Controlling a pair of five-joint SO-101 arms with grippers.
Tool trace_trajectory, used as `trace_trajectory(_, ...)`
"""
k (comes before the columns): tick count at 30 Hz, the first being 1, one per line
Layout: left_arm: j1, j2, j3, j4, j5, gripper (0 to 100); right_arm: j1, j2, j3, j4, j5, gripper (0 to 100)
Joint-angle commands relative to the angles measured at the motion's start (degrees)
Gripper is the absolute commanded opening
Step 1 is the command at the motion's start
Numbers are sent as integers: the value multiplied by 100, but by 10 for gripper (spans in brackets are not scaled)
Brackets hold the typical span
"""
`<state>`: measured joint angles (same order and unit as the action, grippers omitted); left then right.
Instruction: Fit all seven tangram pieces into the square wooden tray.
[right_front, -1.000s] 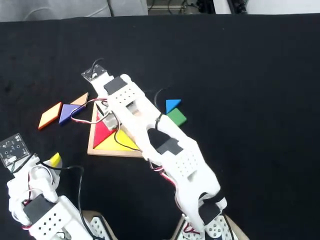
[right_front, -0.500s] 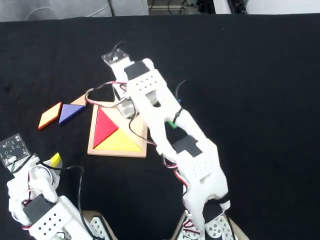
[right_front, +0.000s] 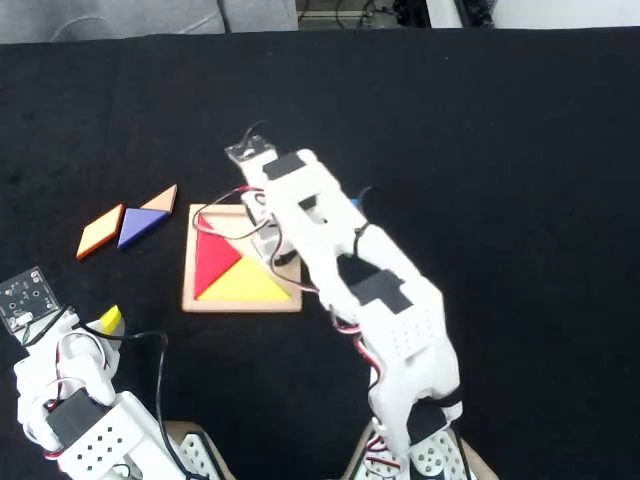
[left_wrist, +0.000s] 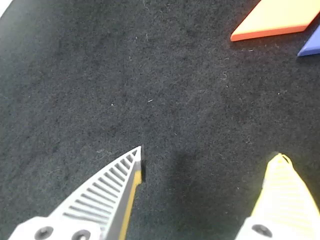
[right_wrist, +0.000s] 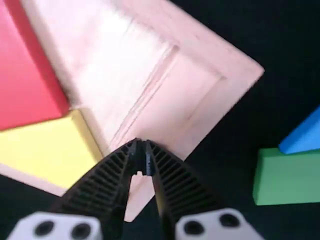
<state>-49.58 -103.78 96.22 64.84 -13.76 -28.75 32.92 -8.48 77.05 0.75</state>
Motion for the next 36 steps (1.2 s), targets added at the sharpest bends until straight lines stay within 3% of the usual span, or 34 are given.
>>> trace_trajectory(1, 84, -44, 101, 9, -35, 371, 422, -303, -48, -132, 53, 11)
trace_trajectory(10, 84, -44, 92, 9, -35, 371, 457, -497, -382, 193, 431, 11)
trace_trajectory(16, 57, -44, 40, 9, -35, 371, 475, -2088, -31, 738, 431, 11)
trace_trajectory(19, 57, -44, -127, 53, -35, 371, 484, -3213, 1024, 185, 431, 11)
trace_trajectory(25, 84, -9, -268, 70, -35, 371, 484, -4734, 3960, -1987, 475, 11)
trace_trajectory(27, 101, -9, -558, 413, -35, 371, 536, -4945, 4646, -2620, 440, 11)
trace_trajectory(31, 303, 0, -1015, 677, -396, 364, 985, -5042, 5042, -3042, 431, 11)
trace_trajectory(36, 1042, -18, -1051, 325, -1020, 273, 1521, -5051, 5042, -3086, 185, 11)
